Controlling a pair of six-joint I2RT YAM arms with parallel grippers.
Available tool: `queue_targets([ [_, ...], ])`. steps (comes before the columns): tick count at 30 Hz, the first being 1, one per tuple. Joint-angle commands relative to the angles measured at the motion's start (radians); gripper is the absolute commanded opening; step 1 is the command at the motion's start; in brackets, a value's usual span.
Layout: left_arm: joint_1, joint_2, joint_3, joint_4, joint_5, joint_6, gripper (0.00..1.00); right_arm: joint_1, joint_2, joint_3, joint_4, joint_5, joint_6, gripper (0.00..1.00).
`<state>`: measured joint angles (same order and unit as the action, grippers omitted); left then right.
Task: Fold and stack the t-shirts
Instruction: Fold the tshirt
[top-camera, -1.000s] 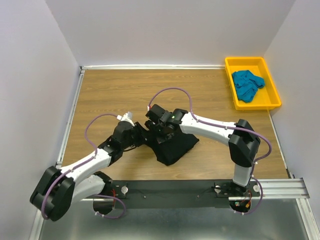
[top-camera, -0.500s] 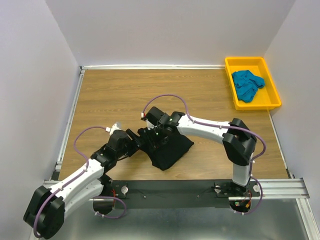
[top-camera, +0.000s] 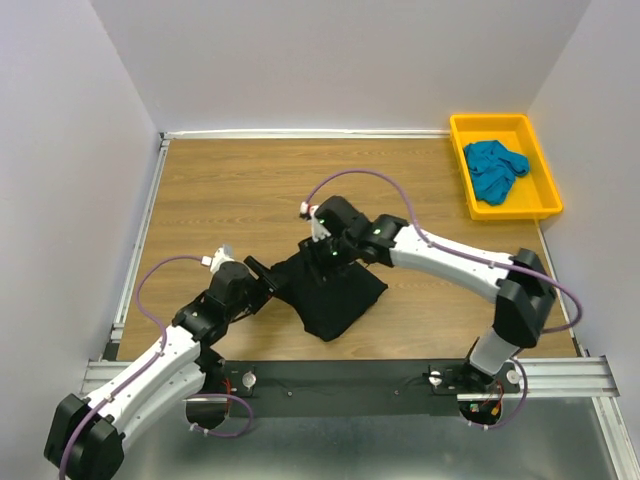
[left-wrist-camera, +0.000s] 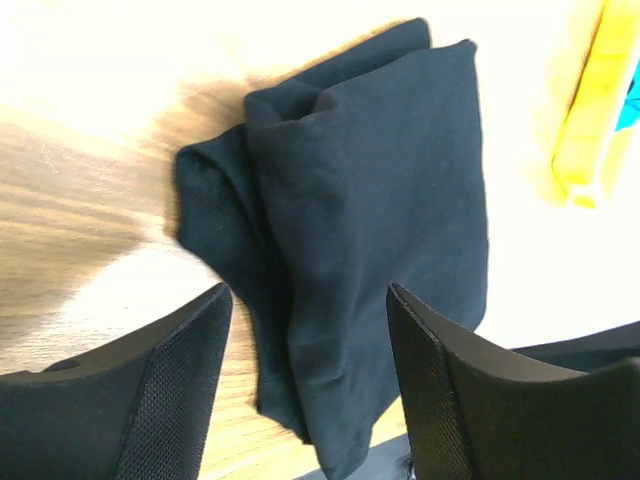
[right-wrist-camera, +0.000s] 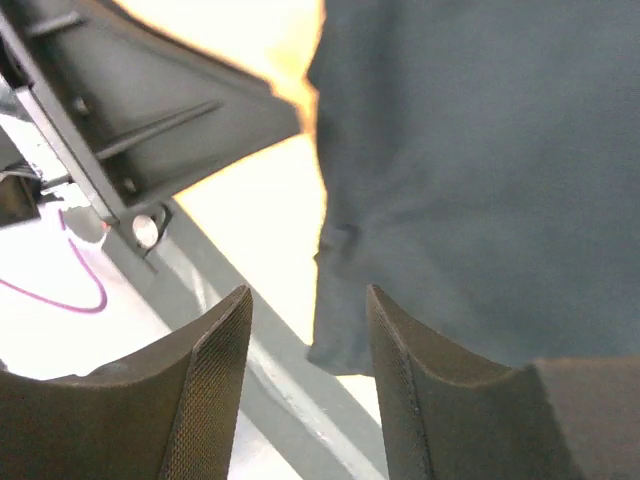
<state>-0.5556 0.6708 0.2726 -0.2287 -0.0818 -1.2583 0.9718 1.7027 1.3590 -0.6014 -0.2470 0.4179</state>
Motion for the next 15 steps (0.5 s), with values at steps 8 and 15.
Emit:
queue_targets([
  [8, 0.006, 0.241, 0.054, 0.130, -0.029, 0.028, 0.62, -0.240, -0.178, -0.170, 0.025, 0.104, -0.030, 0.57],
  [15, 0.005, 0.340, 0.024, 0.167, -0.030, 0.030, 0.18, -0.300, -0.198, -0.279, 0.084, 0.084, -0.015, 0.57],
])
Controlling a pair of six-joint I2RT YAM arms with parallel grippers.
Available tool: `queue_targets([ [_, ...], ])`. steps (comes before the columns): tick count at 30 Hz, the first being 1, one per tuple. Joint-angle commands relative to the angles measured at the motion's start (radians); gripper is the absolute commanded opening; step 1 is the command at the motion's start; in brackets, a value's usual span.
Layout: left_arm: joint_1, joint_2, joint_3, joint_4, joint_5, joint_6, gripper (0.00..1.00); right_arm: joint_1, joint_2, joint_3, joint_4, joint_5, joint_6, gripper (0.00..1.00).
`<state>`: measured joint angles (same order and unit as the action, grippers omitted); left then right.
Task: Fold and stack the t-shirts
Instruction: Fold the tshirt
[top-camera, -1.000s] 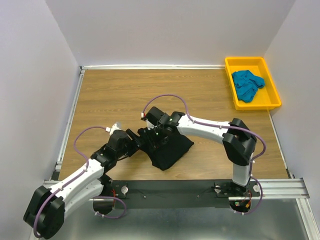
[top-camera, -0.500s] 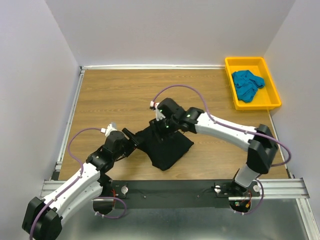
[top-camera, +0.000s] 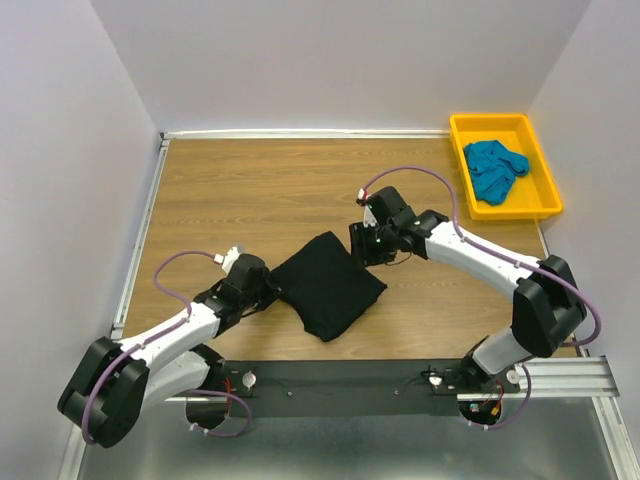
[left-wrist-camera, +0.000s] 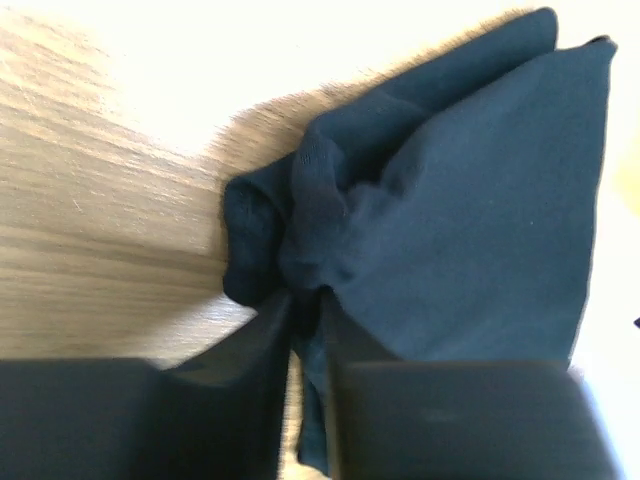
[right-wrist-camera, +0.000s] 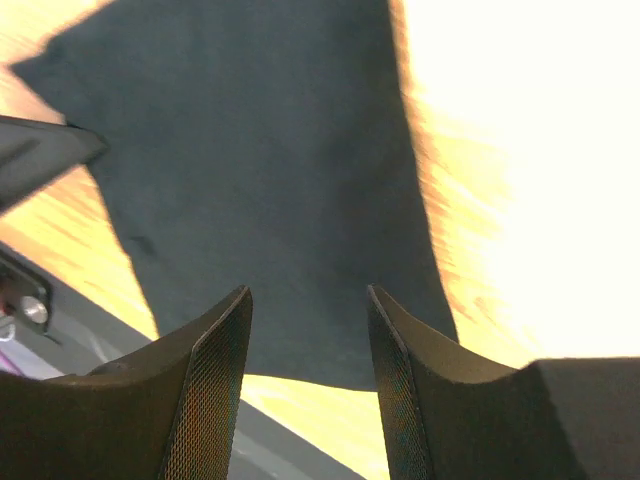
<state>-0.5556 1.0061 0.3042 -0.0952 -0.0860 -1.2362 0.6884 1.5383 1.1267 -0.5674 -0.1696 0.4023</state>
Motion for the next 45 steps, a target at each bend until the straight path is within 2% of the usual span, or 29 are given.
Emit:
queue_targets([
  [1, 0.006, 0.002, -0.010, 0.035, -0.027, -0.002, 0.15, -0.023, -0.035, -0.068, 0.057, 0.007, 0.006, 0.57],
  [2, 0.006, -0.007, -0.016, 0.040, -0.027, -0.006, 0.10, -0.030, -0.041, -0.076, 0.066, 0.004, 0.013, 0.56],
  [8, 0.008, -0.024, 0.094, -0.136, -0.099, 0.021, 0.10, -0.064, -0.082, -0.110, 0.081, -0.031, 0.012, 0.56],
  [10, 0.017, -0.034, 0.118, -0.150, -0.138, 0.041, 0.11, -0.079, -0.089, -0.122, 0.092, -0.059, 0.010, 0.56],
  [12, 0.039, -0.017, 0.130, -0.135, -0.133, 0.075, 0.11, -0.095, -0.096, -0.137, 0.107, -0.073, 0.012, 0.56],
  [19, 0.141, 0.222, 0.206, -0.009, -0.015, 0.263, 0.12, -0.104, -0.130, -0.192, 0.199, -0.206, 0.058, 0.56],
  [25, 0.213, 0.330, 0.337, -0.004, -0.035, 0.411, 0.24, -0.102, -0.136, -0.243, 0.327, -0.335, 0.135, 0.55],
  [28, 0.229, 0.322, 0.400, -0.058, -0.038, 0.437, 0.40, -0.104, -0.145, -0.243, 0.343, -0.373, 0.122, 0.55],
  [29, 0.229, 0.298, 0.423, -0.076, -0.037, 0.437, 0.50, -0.102, -0.150, -0.248, 0.343, -0.378, 0.118, 0.55],
  [31, 0.227, 0.244, 0.432, -0.124, -0.018, 0.429, 0.58, -0.104, -0.156, -0.258, 0.345, -0.389, 0.122, 0.55],
  [35, 0.177, 0.129, 0.421, -0.182, 0.021, 0.393, 0.60, -0.098, -0.168, -0.281, 0.373, -0.416, 0.144, 0.55],
  [37, 0.134, 0.100, 0.398, -0.183, 0.076, 0.351, 0.58, -0.098, -0.168, -0.292, 0.417, -0.435, 0.171, 0.55],
  [39, 0.065, 0.092, 0.368, -0.167, 0.127, 0.324, 0.49, -0.098, -0.152, -0.298, 0.454, -0.476, 0.202, 0.54],
  [40, 0.021, 0.101, 0.340, -0.141, 0.165, 0.302, 0.40, -0.096, -0.133, -0.303, 0.499, -0.520, 0.214, 0.52],
  [43, -0.039, 0.126, 0.288, -0.087, 0.215, 0.256, 0.26, -0.092, -0.093, -0.311, 0.601, -0.573, 0.276, 0.47],
  [44, -0.058, 0.143, 0.250, -0.075, 0.226, 0.245, 0.16, -0.084, -0.060, -0.311, 0.629, -0.605, 0.289, 0.44],
  [45, -0.063, 0.147, 0.230, -0.071, 0.233, 0.235, 0.12, -0.082, -0.043, -0.312, 0.639, -0.617, 0.293, 0.43],
])
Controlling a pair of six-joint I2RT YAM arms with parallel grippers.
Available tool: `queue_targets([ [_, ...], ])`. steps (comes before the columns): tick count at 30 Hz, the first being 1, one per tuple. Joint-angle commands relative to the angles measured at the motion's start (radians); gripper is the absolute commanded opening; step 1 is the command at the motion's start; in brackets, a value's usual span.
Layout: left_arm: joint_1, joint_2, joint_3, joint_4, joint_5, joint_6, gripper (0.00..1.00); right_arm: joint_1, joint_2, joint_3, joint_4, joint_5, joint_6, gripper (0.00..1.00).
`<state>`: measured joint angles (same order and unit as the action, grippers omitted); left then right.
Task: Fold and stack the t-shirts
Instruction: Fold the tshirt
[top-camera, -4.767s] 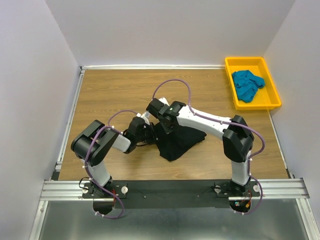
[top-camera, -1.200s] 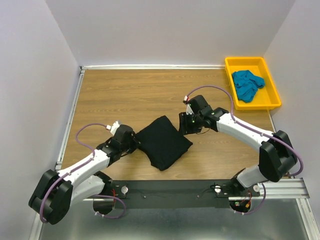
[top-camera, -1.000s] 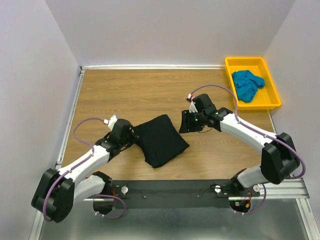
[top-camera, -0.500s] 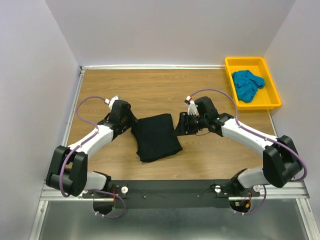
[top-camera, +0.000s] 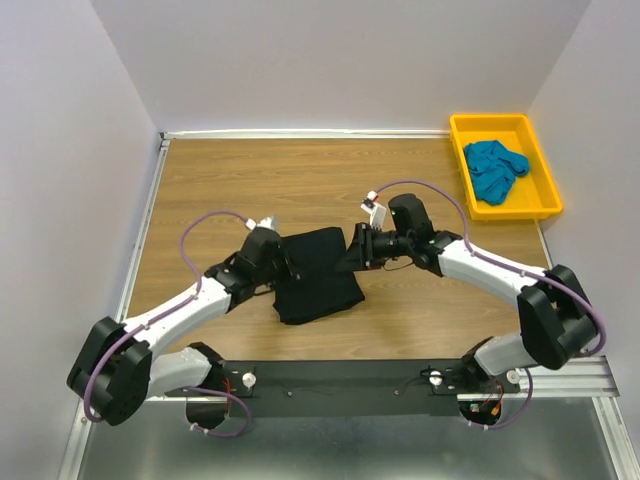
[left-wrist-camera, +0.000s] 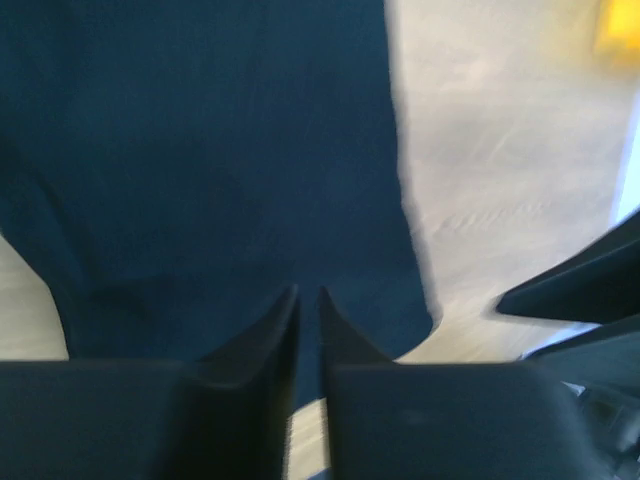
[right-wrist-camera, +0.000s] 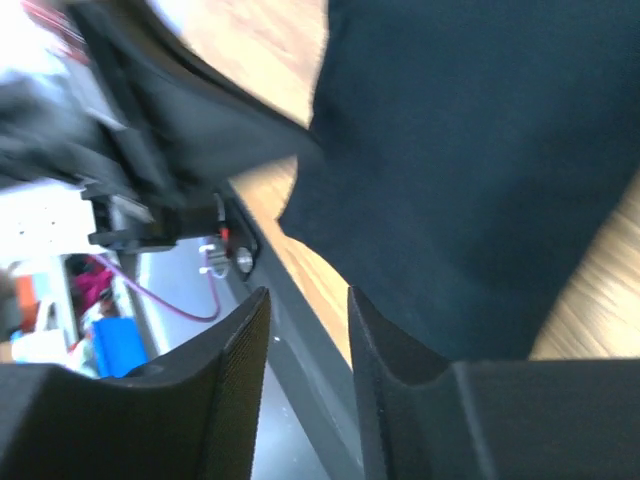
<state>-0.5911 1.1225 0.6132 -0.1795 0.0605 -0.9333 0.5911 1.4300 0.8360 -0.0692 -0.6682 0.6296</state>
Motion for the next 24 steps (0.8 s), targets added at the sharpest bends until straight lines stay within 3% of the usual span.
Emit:
queue_targets([
  [1, -0.029, 0.039, -0.098, 0.018, 0.102, -0.079, 0.07, 0.021, 0.087, -0.026, 0.153, -0.132, 0.067, 0.42],
  [2, -0.029, 0.049, -0.130, 0.023, 0.108, -0.081, 0.02, 0.019, 0.121, -0.044, 0.187, -0.140, 0.070, 0.38],
  [5, -0.029, 0.068, -0.171, 0.021, 0.111, -0.091, 0.01, 0.021, 0.174, -0.083, 0.230, -0.159, 0.071, 0.35],
  [13, -0.010, 0.118, -0.222, 0.035, 0.107, -0.091, 0.00, -0.039, 0.372, -0.314, 0.436, -0.156, 0.065, 0.29],
  [17, 0.052, 0.183, -0.201, 0.063, 0.121, -0.053, 0.00, -0.068, 0.373, -0.351, 0.456, -0.156, 0.065, 0.29],
  [23, 0.194, 0.420, 0.029, 0.055, 0.088, 0.141, 0.00, -0.063, 0.319, -0.357, 0.557, -0.104, 0.208, 0.30],
  [24, 0.209, 0.462, 0.127, 0.052, 0.084, 0.169, 0.00, -0.057, 0.316, -0.350, 0.609, -0.091, 0.269, 0.30],
])
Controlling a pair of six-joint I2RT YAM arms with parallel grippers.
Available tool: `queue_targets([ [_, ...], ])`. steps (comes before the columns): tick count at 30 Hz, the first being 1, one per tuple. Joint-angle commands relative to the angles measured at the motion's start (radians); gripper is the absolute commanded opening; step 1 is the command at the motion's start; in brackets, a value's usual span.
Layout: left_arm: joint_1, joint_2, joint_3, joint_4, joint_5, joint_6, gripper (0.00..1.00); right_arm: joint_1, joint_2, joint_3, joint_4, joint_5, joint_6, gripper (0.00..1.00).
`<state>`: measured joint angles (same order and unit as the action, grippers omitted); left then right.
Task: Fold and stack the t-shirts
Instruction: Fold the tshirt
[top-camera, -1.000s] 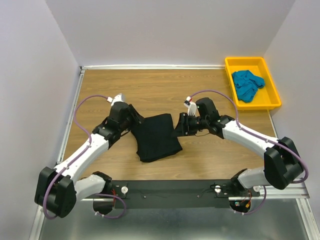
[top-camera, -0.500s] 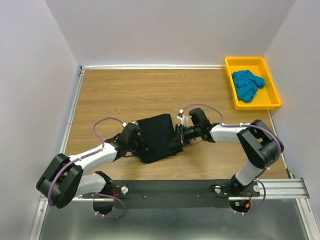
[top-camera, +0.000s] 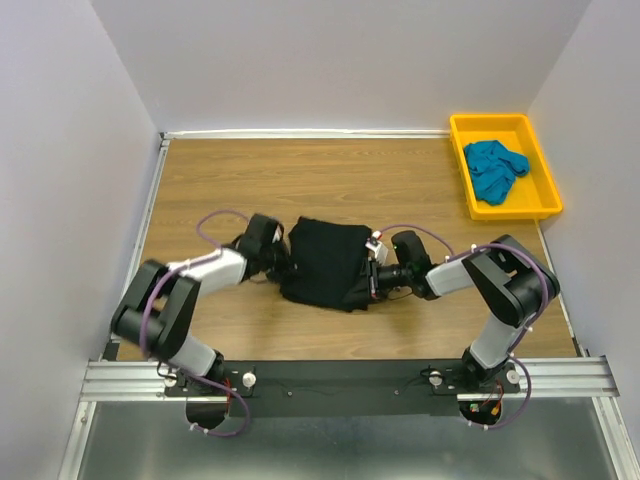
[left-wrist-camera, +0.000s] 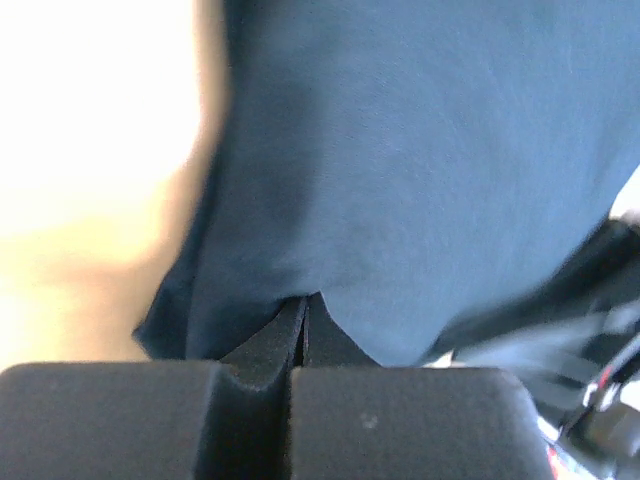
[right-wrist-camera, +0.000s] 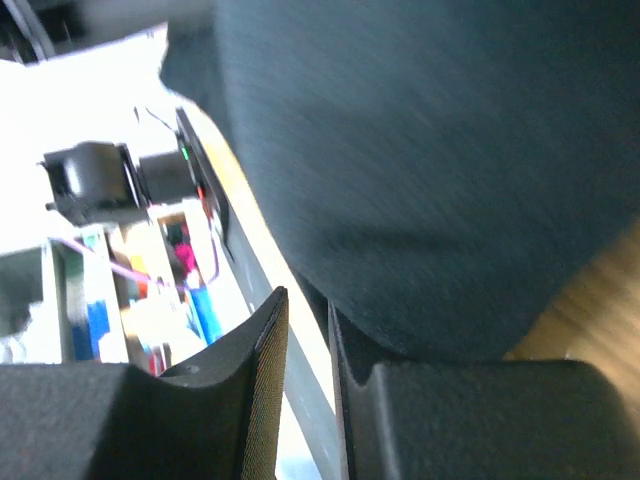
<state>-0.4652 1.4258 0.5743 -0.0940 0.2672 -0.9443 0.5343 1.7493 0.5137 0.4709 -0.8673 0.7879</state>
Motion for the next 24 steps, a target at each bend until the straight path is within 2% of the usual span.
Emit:
queue_targets([
  [1, 0.106, 0.203, 0.221, -0.050, -0.129, 0.209, 0.00, 0.010, -0.005, -0.014, 0.083, 0.122, 0.132, 0.31],
  [2, 0.118, 0.290, 0.337, -0.070, -0.141, 0.273, 0.00, 0.038, 0.004, 0.035, 0.086, 0.149, 0.149, 0.33],
  [4, 0.123, 0.366, 0.451, -0.099, -0.152, 0.329, 0.01, 0.064, 0.019, 0.093, 0.081, 0.156, 0.158, 0.35],
  [6, 0.123, 0.421, 0.582, -0.125, -0.155, 0.381, 0.09, 0.073, 0.024, 0.152, 0.075, 0.143, 0.168, 0.36],
  [7, 0.123, 0.418, 0.607, -0.136, -0.151, 0.387, 0.14, 0.070, -0.002, 0.201, 0.049, 0.152, 0.157, 0.37],
  [8, 0.123, 0.386, 0.619, -0.128, -0.151, 0.391, 0.24, 0.063, -0.016, 0.229, 0.014, 0.165, 0.139, 0.37],
  [11, 0.123, 0.285, 0.599, -0.104, -0.172, 0.377, 0.34, 0.058, -0.053, 0.365, -0.188, 0.218, 0.018, 0.40],
  [16, 0.123, 0.133, 0.425, 0.009, -0.181, 0.329, 0.34, 0.055, 0.002, 0.483, -0.224, 0.087, -0.050, 0.41],
  [20, 0.145, 0.126, 0.314, 0.089, -0.160, 0.276, 0.17, 0.075, 0.073, 0.528, -0.222, 0.027, -0.084, 0.41],
  [21, 0.160, 0.140, 0.276, 0.153, -0.139, 0.266, 0.15, 0.079, 0.107, 0.540, -0.221, -0.008, -0.093, 0.41],
  [24, 0.181, 0.220, 0.249, 0.203, -0.073, 0.236, 0.09, 0.087, 0.179, 0.546, -0.210, -0.065, -0.107, 0.41],
])
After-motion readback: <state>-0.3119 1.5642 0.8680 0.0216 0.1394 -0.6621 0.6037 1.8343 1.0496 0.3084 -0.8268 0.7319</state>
